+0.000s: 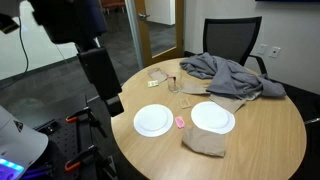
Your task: Pick the marker from the cup and put it on the table
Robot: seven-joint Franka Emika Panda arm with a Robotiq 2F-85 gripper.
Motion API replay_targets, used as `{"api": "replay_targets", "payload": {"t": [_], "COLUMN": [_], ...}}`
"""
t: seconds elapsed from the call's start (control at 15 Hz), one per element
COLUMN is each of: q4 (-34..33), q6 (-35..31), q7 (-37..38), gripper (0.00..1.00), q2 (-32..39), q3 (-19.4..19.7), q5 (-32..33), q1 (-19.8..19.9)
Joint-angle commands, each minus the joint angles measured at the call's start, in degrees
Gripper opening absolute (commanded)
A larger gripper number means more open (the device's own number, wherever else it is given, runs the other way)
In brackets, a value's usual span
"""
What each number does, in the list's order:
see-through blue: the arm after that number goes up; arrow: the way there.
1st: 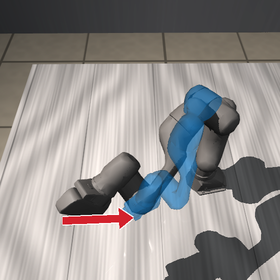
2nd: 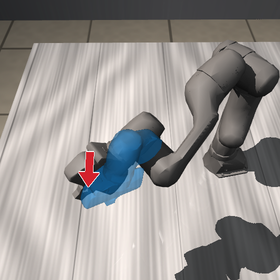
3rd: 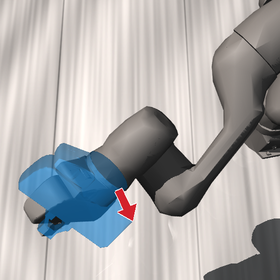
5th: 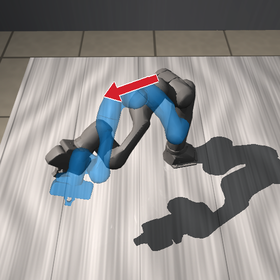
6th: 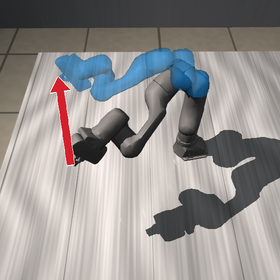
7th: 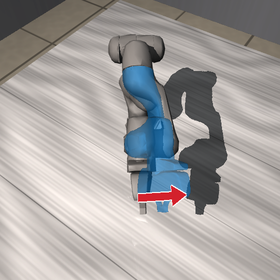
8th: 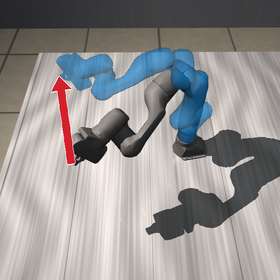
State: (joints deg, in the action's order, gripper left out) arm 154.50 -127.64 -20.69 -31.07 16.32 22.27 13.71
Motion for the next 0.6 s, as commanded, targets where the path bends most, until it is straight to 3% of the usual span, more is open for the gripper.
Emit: {"api": "replay_targets", "payload": {"t": [0.0,0.4,0.53], "q4": [0.0,-0.2,-0.9], "q6": [0.1,-0.3,-1.8], "q7": [-0.2,0.3,0.4], "gripper": [1.00,1.00,1.00], "q2": [0.0,0.2,0.1], "q3": [-0.4,-0.9,-1.5], "q5": [-0.3,0.1,-1.5], "q1": [0.4,0.4,-1.3]}}
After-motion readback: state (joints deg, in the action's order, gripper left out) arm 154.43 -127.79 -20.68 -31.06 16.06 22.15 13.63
